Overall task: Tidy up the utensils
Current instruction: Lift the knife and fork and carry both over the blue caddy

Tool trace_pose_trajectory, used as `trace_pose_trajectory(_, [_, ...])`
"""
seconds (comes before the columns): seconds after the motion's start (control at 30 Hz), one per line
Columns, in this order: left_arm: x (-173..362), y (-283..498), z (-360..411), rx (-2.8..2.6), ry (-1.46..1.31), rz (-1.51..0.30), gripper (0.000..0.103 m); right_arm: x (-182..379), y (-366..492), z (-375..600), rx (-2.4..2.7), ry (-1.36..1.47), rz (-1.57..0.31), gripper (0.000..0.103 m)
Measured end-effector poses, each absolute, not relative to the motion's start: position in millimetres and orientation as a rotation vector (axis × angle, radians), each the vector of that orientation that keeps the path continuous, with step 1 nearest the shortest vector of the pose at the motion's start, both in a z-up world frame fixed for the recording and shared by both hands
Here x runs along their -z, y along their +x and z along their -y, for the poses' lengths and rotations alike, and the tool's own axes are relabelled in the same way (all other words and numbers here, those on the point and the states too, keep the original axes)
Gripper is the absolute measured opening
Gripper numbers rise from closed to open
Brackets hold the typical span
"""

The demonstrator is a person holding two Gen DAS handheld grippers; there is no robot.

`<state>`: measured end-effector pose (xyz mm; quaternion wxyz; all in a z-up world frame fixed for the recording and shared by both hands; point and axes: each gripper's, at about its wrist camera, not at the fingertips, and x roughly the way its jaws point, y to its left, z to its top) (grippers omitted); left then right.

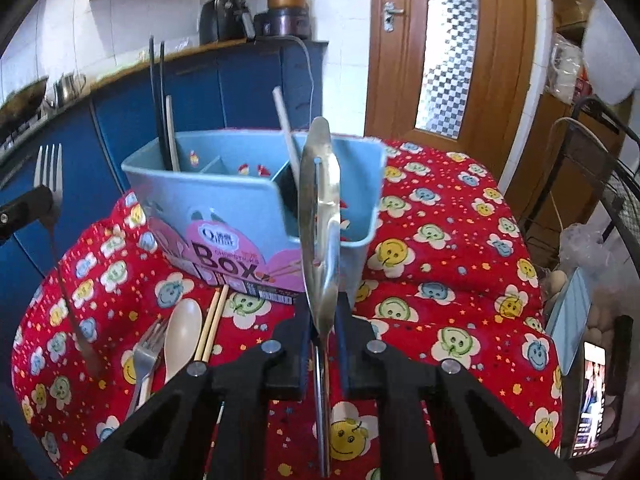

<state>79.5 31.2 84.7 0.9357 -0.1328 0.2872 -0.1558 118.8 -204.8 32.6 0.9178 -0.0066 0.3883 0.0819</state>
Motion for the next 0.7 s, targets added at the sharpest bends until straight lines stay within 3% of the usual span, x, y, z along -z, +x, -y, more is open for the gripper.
trace_pose_trajectory(0.7, [-112, 97, -3, 0.382, -0.256, -0.526, 0.001, -89, 99, 231, -0.173, 0.135, -0.527, 0.012])
